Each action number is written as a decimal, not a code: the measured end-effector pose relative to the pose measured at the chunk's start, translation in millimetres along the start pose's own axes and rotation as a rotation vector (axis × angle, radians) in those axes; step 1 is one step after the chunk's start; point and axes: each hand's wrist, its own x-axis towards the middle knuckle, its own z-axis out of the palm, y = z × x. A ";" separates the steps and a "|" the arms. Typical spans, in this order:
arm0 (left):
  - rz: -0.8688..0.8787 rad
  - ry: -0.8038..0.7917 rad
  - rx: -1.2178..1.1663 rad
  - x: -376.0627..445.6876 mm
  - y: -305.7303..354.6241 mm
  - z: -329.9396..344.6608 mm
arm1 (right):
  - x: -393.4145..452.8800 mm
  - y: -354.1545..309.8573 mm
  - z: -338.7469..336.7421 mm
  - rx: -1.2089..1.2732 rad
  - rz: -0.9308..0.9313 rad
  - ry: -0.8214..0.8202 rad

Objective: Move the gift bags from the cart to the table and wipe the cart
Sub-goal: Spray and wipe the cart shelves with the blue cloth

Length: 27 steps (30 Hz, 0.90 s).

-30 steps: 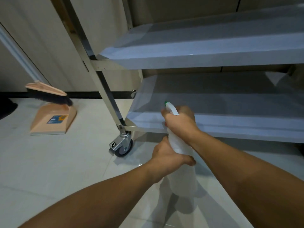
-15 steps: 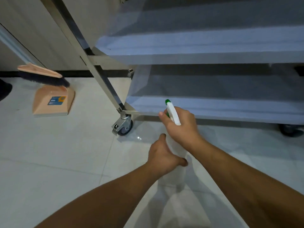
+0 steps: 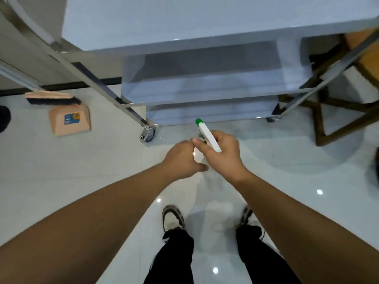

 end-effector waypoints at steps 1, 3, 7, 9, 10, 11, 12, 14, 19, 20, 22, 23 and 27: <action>0.009 0.001 0.027 -13.5 17.6 -14.3 | -15.8 -16.6 -15.8 0.011 0.018 0.022; 0.015 -0.002 0.107 -37.2 56.4 -43.4 | -45.3 -48.8 -49.9 0.023 0.027 0.077; 0.129 -0.007 0.274 -77.1 140.8 -93.6 | -105.4 -97.7 -132.5 0.008 0.029 0.243; 0.199 0.012 0.334 -92.8 190.0 -116.3 | -128.6 -114.6 -175.7 0.020 0.038 0.339; 0.232 0.020 0.360 -99.3 216.6 -126.1 | -138.3 -123.2 -197.9 0.030 0.037 0.378; 0.262 0.032 0.380 -105.0 244.1 -134.3 | -146.4 -131.0 -220.5 0.034 0.031 0.407; 0.284 0.045 0.394 -110.8 272.0 -141.0 | -152.3 -138.1 -242.2 0.036 0.022 0.424; 0.347 0.079 0.399 -121.9 327.2 -146.7 | -161.0 -149.7 -282.4 0.051 -0.008 0.464; 0.484 0.136 0.337 -134.8 442.2 -117.3 | -167.5 -166.2 -383.4 -0.013 -0.092 0.613; 0.498 0.127 0.350 -132.7 457.7 -108.9 | -167.6 -167.3 -402.4 -0.035 -0.100 0.633; 0.507 0.112 0.364 -125.7 485.6 -95.5 | -164.0 -167.1 -439.1 -0.069 -0.116 0.666; 0.503 0.107 0.358 -120.5 496.9 -90.6 | -160.9 -167.4 -456.2 -0.090 -0.123 0.667; 0.488 0.086 0.347 -94.5 534.3 -74.7 | -140.5 -170.6 -514.2 -0.200 -0.125 0.622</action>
